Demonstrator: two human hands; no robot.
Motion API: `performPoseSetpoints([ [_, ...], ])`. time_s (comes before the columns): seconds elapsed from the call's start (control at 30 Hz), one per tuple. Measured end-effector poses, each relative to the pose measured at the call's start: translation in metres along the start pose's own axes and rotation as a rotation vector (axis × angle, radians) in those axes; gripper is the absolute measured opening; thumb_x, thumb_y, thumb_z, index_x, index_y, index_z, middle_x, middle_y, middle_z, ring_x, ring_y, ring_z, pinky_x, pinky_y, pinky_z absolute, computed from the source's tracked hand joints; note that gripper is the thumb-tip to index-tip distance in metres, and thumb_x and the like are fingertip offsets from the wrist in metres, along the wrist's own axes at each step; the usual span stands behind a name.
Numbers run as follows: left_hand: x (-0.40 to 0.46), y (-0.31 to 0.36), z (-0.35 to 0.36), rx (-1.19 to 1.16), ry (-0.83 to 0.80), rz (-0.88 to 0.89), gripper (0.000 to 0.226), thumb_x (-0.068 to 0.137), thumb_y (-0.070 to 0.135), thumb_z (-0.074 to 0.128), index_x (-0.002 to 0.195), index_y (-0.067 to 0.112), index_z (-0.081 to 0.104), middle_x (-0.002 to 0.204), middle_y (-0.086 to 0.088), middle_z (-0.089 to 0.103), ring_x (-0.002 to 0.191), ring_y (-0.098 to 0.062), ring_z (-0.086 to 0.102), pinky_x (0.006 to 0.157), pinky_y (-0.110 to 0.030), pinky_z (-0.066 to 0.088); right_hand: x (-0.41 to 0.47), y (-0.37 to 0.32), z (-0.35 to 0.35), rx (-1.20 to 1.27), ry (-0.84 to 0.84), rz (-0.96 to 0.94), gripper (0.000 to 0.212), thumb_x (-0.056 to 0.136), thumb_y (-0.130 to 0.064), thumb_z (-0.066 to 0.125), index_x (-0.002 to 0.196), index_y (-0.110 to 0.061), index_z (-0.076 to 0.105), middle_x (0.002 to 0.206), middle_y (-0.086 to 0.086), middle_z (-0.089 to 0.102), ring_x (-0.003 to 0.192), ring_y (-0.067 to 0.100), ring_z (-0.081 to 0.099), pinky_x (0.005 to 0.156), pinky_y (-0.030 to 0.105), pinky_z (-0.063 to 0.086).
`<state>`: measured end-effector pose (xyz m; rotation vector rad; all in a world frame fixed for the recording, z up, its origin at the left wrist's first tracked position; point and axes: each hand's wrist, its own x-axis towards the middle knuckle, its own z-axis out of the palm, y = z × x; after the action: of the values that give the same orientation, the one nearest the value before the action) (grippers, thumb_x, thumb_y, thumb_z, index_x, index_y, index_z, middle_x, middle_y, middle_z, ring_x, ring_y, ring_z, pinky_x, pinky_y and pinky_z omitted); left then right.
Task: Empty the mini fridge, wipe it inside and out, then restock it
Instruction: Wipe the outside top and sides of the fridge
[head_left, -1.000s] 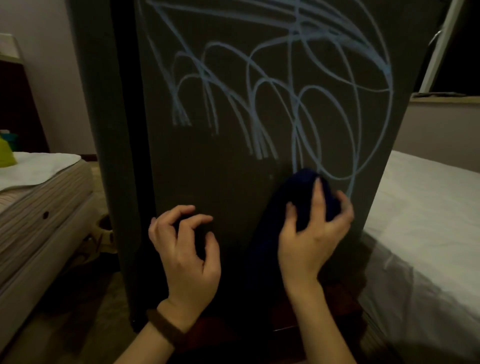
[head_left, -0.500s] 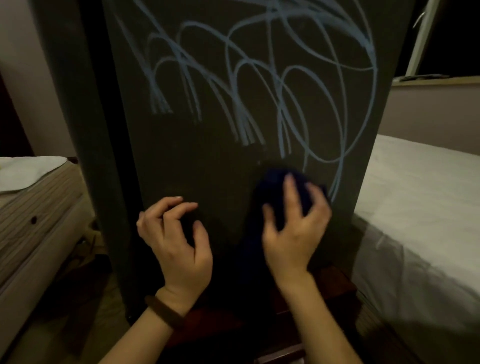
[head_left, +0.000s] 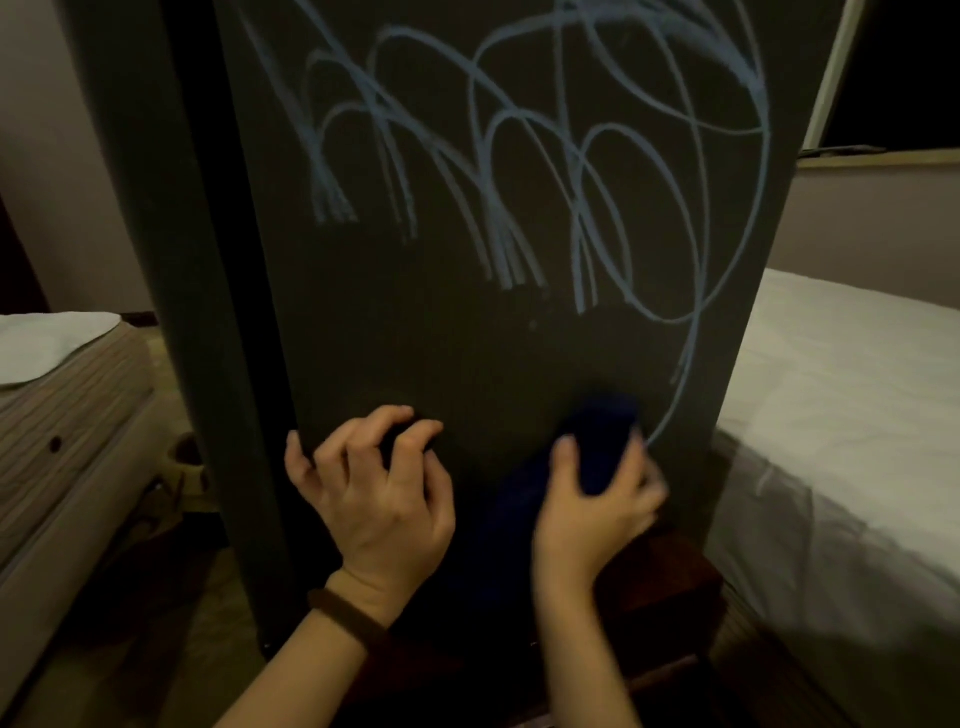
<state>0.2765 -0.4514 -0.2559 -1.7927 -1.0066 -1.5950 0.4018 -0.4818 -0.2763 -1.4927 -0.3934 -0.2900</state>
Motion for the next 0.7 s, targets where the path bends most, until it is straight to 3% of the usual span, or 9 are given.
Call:
performPoseSetpoints([
  [0.1,0.0,-0.001,0.0,0.001,-0.006,0.012,0.022,0.079,0.023,0.05,0.101,0.023,0.05,0.11,-0.001,0.042,0.105,-0.026,0.04,0.107,-0.047,0.012,0.077,-0.001,-0.005,0.032,0.096,0.247,0.062,0.084,-0.04,0.064,0.139,-0.02,0.043,0.138,0.017,0.036,0.124,0.039,0.035,0.104,0.04,0.028],
  [0.17,0.001,0.0,0.0,0.0,0.0,0.019,0.024,0.079,0.023,0.05,0.103,0.023,0.05,0.111,-0.001,0.042,0.105,-0.025,0.04,0.107,-0.046,0.011,0.086,0.002,-0.005,0.026,0.097,0.286,0.062,0.086,-0.047,0.058,0.14,-0.024,0.04,0.14,0.015,0.033,0.126,0.038,0.033,0.105,0.042,0.029],
  [0.27,0.001,0.0,-0.001,0.001,0.011,0.024,0.027,0.079,0.024,0.05,0.106,0.023,0.05,0.111,-0.001,0.042,0.105,-0.025,0.04,0.107,-0.046,0.011,0.022,0.011,0.002,-0.059,0.046,0.022,0.068,0.079,-0.055,0.049,0.137,-0.02,0.045,0.132,0.023,0.039,0.117,0.044,0.04,0.101,0.049,0.033],
  [0.37,0.002,0.0,0.0,0.001,0.02,0.028,0.031,0.078,0.023,0.05,0.109,0.022,0.05,0.115,-0.003,0.042,0.107,-0.025,0.041,0.108,-0.046,0.01,-0.059,0.018,-0.004,-0.15,-0.089,-0.235,0.058,0.08,-0.049,0.048,0.132,-0.024,0.042,0.125,0.017,0.039,0.108,0.039,0.042,0.091,0.05,0.04],
  [0.5,0.0,0.001,0.0,-0.038,0.001,0.081,0.039,0.077,0.023,0.051,0.115,0.017,0.048,0.122,-0.006,0.041,0.112,-0.026,0.041,0.112,-0.038,0.012,-0.022,0.016,-0.007,-0.087,-0.093,-0.307,0.059,0.077,-0.047,0.052,0.13,-0.021,0.048,0.12,0.021,0.046,0.104,0.041,0.046,0.089,0.048,0.04],
  [0.57,-0.001,0.0,0.0,-0.067,-0.019,0.094,0.042,0.077,0.023,0.051,0.118,0.014,0.046,0.124,-0.007,0.041,0.114,-0.025,0.042,0.11,-0.034,0.018,0.032,0.005,-0.007,-0.054,0.027,-0.2,0.062,0.079,-0.048,0.055,0.132,-0.015,0.051,0.123,0.025,0.046,0.11,0.041,0.044,0.094,0.041,0.034],
  [0.7,-0.001,0.0,0.0,-0.068,-0.027,0.088,0.046,0.078,0.025,0.051,0.121,0.013,0.045,0.126,-0.007,0.04,0.115,-0.025,0.042,0.108,-0.034,0.021,0.097,-0.007,-0.006,0.041,0.158,0.126,0.056,0.089,-0.037,0.058,0.139,-0.02,0.042,0.136,0.016,0.038,0.125,0.034,0.036,0.1,0.033,0.027],
])
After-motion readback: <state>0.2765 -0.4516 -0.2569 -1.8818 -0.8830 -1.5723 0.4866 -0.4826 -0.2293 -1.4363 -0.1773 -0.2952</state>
